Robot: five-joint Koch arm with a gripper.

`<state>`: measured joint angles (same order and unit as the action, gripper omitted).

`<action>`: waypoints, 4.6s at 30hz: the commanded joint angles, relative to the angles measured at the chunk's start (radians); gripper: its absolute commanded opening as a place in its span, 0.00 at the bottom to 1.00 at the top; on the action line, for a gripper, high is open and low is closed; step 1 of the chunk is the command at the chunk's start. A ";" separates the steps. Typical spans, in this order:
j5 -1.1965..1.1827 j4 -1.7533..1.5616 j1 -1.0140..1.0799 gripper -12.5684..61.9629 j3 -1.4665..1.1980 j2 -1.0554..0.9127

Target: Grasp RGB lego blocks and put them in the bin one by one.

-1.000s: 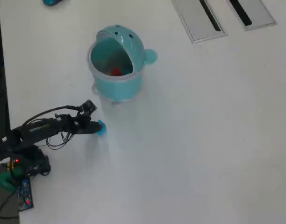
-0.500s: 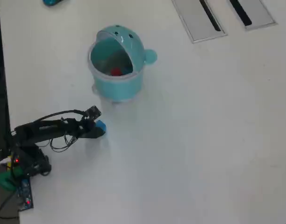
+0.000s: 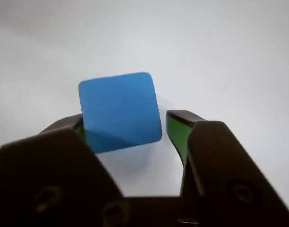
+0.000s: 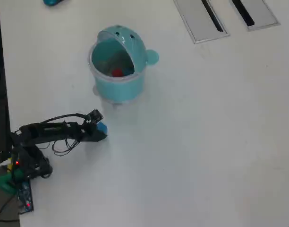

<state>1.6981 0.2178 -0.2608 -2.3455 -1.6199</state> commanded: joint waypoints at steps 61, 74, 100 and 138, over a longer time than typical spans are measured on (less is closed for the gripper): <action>-0.356 -0.485 -0.316 0.30 0.930 0.170; -0.314 -0.477 -0.293 0.39 1.086 0.308; -0.190 -0.407 -0.255 0.59 0.669 -0.040; -0.617 -0.408 -0.183 0.61 0.204 -0.600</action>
<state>1.1244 -0.1687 -0.4479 -2.1752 -2.1890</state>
